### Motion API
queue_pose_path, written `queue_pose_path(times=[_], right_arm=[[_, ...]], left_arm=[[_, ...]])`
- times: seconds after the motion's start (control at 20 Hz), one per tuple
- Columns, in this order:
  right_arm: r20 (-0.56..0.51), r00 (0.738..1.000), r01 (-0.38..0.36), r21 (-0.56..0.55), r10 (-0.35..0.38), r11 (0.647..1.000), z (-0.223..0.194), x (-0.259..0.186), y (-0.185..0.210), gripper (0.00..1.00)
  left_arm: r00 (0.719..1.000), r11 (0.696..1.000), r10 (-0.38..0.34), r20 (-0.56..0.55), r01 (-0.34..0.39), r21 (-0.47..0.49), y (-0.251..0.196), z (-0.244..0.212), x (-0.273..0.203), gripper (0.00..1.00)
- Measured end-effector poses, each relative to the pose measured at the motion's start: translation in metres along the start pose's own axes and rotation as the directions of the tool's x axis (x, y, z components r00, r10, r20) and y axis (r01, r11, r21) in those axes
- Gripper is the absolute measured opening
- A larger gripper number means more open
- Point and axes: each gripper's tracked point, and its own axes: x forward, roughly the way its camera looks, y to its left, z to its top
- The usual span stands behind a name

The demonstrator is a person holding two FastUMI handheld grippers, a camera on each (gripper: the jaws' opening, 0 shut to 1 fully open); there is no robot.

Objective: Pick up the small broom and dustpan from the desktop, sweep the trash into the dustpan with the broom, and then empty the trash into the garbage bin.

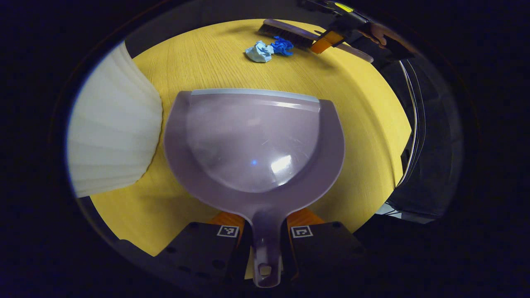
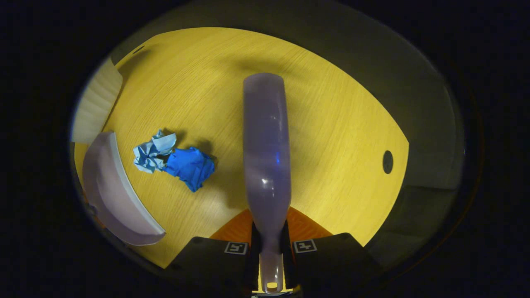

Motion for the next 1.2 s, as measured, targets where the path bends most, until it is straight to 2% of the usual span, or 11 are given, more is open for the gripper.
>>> queue_pose_path(times=[0.15,0.25,0.3,0.4,0.5,0.6,0.65,0.75,0.85,1.05,1.2], right_arm=[[0.015,0.999,-0.031,-0.102,0.033,0.994,0.009,0.000,0.024,0.26],[-0.010,0.994,-0.107,-0.180,0.107,0.978,0.001,-0.002,0.047,0.26],[-0.029,0.989,-0.144,-0.241,0.142,0.960,-0.006,-0.003,0.055,0.26],[-0.077,0.983,-0.184,-0.369,0.167,0.911,-0.020,-0.008,0.058,0.26],[-0.124,0.968,-0.251,-0.419,0.219,0.873,-0.025,-0.009,0.055,0.27],[-0.162,0.944,-0.330,-0.420,0.288,0.846,-0.029,-0.013,0.054,0.27],[-0.158,0.944,-0.329,-0.433,0.289,0.839,-0.027,-0.007,0.047,0.27],[-0.146,0.945,-0.326,-0.435,0.292,0.839,-0.015,-0.004,0.027,0.26],[-0.141,0.943,-0.333,-0.387,0.302,0.860,-0.014,0.003,0.014,0.26],[-0.096,0.950,-0.313,-0.304,0.298,0.900,0.003,0.001,-0.024,0.27],[-0.077,0.958,-0.287,-0.268,0.276,0.920,0.005,0.023,-0.051,0.26]], left_arm=[[1.000,1.000,-0.016,0.003,0.016,-0.019,-0.001,-0.001,0.001,0.30],[1.000,0.999,-0.025,0.006,0.025,-0.026,-0.002,-0.001,0.001,0.30],[1.000,1.000,-0.022,0.015,0.022,-0.018,0.000,-0.001,-0.001,0.29],[0.999,1.000,-0.023,0.028,0.024,-0.011,0.000,-0.001,0.001,0.29],[0.998,0.999,-0.033,0.049,0.034,-0.016,-0.001,0.000,0.006,0.29],[0.996,0.999,-0.042,0.080,0.045,-0.029,-0.002,0.001,0.004,0.30],[0.996,0.998,-0.047,0.073,0.050,-0.033,-0.004,-0.003,0.009,0.30],[0.995,0.999,-0.047,0.090,0.048,-0.005,-0.002,-0.008,0.007,0.29],[0.993,0.999,-0.050,0.111,0.051,-0.001,-0.003,-0.010,0.010,0.30],[0.982,0.995,-0.097,0.160,0.101,-0.022,-0.008,-0.019,0.002,0.30],[0.976,0.994,-0.106,0.192,0.111,-0.014,-0.007,-0.030,-0.002,0.29]])
